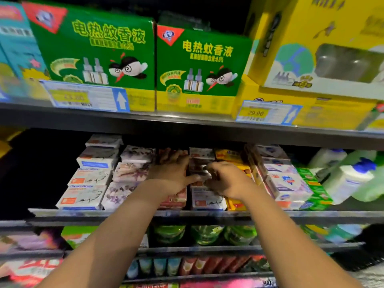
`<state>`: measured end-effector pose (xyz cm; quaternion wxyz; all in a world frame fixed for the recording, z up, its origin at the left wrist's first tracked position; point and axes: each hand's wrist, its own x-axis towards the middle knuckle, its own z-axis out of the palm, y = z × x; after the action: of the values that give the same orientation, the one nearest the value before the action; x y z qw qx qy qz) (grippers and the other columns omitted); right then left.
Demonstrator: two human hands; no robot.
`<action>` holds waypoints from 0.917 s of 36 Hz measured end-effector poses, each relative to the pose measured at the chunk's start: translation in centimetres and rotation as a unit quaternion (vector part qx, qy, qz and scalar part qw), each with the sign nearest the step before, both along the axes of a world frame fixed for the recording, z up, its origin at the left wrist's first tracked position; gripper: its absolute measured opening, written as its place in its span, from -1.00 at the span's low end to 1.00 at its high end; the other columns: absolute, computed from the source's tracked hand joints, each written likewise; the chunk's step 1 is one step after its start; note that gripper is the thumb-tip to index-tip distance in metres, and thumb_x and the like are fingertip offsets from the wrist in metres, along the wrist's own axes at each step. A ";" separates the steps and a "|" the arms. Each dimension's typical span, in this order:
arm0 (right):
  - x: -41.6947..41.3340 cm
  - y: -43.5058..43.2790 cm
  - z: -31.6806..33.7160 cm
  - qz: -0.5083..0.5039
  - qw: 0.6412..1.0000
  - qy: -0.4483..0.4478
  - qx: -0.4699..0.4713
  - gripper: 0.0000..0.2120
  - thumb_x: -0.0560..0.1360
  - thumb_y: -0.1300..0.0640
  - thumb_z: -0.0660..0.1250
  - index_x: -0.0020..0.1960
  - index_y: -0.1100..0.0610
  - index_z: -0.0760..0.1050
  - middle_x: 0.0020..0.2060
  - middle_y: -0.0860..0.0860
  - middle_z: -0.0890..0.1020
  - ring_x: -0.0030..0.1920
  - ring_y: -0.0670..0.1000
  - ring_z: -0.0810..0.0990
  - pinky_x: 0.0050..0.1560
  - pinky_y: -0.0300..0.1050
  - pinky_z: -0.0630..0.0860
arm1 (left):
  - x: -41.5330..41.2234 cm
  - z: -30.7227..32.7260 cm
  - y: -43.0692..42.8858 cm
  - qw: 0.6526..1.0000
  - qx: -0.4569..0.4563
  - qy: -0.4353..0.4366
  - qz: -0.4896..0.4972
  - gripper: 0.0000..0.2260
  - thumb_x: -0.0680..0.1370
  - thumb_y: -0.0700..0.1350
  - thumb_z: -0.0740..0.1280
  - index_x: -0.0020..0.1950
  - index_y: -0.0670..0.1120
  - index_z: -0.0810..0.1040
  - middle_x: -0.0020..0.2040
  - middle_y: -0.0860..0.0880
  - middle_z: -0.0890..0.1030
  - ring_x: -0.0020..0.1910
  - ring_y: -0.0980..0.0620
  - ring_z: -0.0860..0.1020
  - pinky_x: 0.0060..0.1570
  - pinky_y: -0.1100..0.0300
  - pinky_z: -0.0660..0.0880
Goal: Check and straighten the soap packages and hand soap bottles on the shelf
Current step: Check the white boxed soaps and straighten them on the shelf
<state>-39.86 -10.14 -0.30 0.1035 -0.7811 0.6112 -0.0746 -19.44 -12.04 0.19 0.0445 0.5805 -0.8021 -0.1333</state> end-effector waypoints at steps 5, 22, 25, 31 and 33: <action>0.1 -3.1 -0.4 -0.007 0.999 0.039 0.026 -0.72 0.55 -0.13 0.33 0.16 -0.01 0.59 0.03 0.04 0.68 0.04 0.10 0.63 -0.03 -0.06 0.54 | -0.6 -1.0 -1.2 1.000 -0.014 0.008 0.006 -0.23 0.50 0.42 0.18 0.61 0.19 -0.04 0.63 0.08 -0.07 0.60 -0.04 -0.15 0.55 -0.10 -0.05; -3.0 -10.4 -1.6 -0.027 0.996 -0.012 0.083 -0.11 0.40 -0.27 0.46 0.58 -0.16 0.10 0.57 -0.03 0.24 0.55 0.12 0.18 0.52 0.17 0.15 | -0.7 -1.9 -0.8 0.999 -0.033 -0.027 0.021 -0.40 0.54 0.38 0.09 0.49 0.11 0.30 0.53 0.01 0.30 0.51 -0.06 0.23 0.42 -0.09 0.12; -2.7 -10.4 -1.4 -0.034 0.994 0.001 0.105 -0.17 0.39 -0.26 0.47 0.55 -0.19 0.18 0.49 -0.07 0.34 0.49 0.08 0.29 0.45 -0.02 0.24 | -0.7 -2.0 -0.8 0.999 -0.045 -0.025 0.012 -0.36 0.55 0.37 0.10 0.57 0.14 0.17 0.61 0.03 0.14 0.57 -0.05 0.10 0.48 -0.09 0.03; -3.6 -13.2 -2.3 -0.033 0.990 -0.015 0.134 -0.13 0.15 -0.31 0.52 0.41 -0.26 0.33 0.31 -0.16 0.52 0.35 0.00 0.44 0.37 0.13 0.41 | -0.8 -2.1 -0.9 0.998 -0.056 -0.021 0.004 -0.30 0.56 0.35 0.11 0.62 0.15 -0.05 0.62 0.12 -0.12 0.60 0.03 -0.13 0.52 -0.07 -0.12; -3.3 -12.7 -1.9 -0.032 0.991 -0.011 0.128 -0.18 0.26 -0.21 0.56 0.44 -0.20 0.31 0.32 -0.16 0.51 0.36 -0.01 0.42 0.39 0.10 0.39 | -0.8 -2.3 -1.0 0.998 -0.063 -0.023 0.004 -0.30 0.56 0.35 0.11 0.62 0.15 -0.07 0.62 0.12 -0.12 0.60 0.03 -0.13 0.53 -0.07 -0.13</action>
<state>-43.15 -22.86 -2.24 0.2072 -0.7404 0.6393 -0.0079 -20.20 -13.03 -2.13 0.0629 0.5824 -0.8075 -0.0692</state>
